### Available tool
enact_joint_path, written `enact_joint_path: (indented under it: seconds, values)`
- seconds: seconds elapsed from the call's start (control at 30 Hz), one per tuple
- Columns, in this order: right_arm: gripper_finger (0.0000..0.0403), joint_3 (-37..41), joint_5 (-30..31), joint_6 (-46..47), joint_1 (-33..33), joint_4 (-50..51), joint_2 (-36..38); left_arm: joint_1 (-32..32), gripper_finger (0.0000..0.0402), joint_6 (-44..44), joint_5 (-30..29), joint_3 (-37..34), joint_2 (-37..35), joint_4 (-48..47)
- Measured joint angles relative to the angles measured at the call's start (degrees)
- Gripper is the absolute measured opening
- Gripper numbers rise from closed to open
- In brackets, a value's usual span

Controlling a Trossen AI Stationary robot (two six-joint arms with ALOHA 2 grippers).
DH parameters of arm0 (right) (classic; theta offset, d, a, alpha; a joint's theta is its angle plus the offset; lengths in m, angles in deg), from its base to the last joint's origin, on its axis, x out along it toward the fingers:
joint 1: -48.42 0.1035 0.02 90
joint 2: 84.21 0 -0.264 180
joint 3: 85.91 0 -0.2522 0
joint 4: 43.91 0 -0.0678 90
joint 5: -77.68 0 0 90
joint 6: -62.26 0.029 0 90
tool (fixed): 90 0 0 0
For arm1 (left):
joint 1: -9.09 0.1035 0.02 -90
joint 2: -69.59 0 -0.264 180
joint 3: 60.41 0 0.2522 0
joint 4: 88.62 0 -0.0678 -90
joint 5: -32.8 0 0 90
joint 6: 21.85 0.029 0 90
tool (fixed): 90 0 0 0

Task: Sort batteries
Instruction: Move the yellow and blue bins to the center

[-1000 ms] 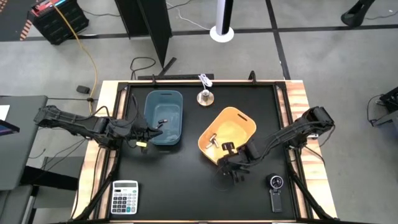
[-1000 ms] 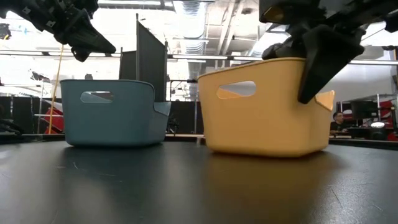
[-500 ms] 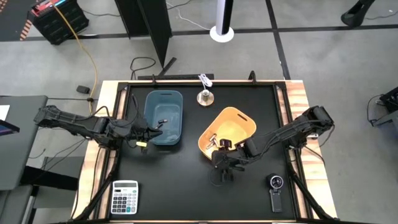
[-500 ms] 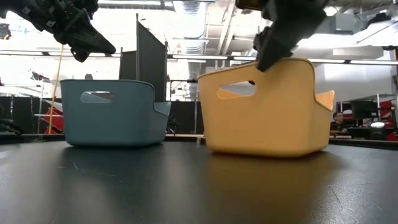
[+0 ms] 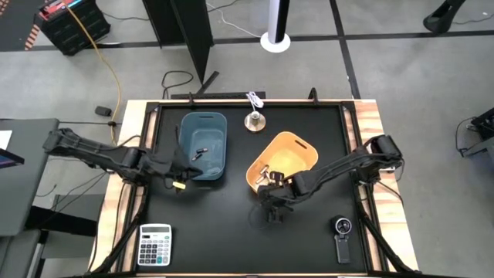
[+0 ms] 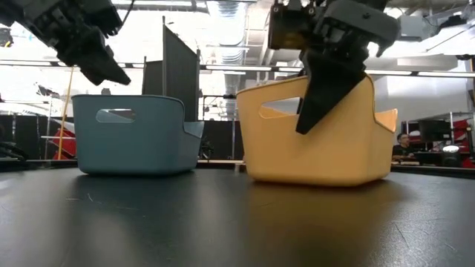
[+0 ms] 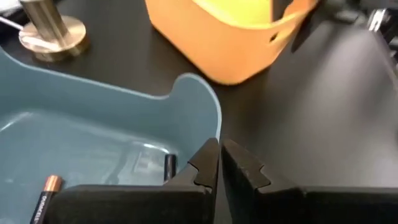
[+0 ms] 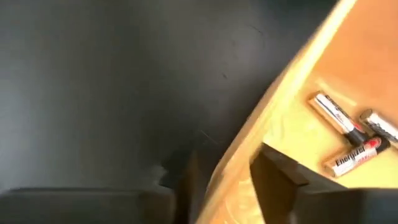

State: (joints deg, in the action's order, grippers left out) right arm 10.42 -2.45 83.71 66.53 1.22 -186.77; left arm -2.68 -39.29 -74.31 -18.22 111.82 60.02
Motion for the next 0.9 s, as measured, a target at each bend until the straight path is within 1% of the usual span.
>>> enact_joint_path:
  seconds: [0.13, 0.2, 0.27, 0.33, 0.43, 0.63, 0.8, 0.9]
  values:
    - [0.011, 0.0, -0.06, -3.06, 0.85, 1.0, 0.99, -0.48, 0.0029, 0.59, -0.01, -0.02, 3.75, 1.18]
    - [0.0085, 0.0, -0.43, -4.55, 1.53, 2.61, 1.77, -0.55, 0.0038, 0.68, 0.0, -0.02, 4.83, 1.94]
    - [0.0067, 0.0, -0.52, -5.82, 2.42, 5.87, 2.46, -0.55, 0.0047, 0.68, -0.02, -0.02, 5.5, 1.96]
    - [0.0057, 0.0, -0.74, -6.24, 3.28, 8.62, 3.03, -0.55, 0.0055, 0.7, -0.02, -0.02, 5.69, 1.94]
    - [0.0052, 0.0, -0.83, -6.28, 4.45, 12.32, 3.64, -0.55, 0.0066, 1.08, 0.32, -0.02, 5.66, 2.12]
    - [0.0052, 0.0, -1.02, -4.54, 4.78, 12.94, 3.64, -0.53, 0.0079, 1.34, 1.72, 0.0, 6.02, 2.11]
    - [0.0077, 0.0, -1.0, -4.37, 4.4, 10.04, 3.64, -0.5, 0.0081, 0.92, 4.96, 0.0, 8.46, 2.29]
    - [0.0092, 0.0, -0.98, -4.37, 3.74, 8.83, 3.64, -0.5, 0.0081, -0.24, 5.25, 0.0, 10.76, 2.34]
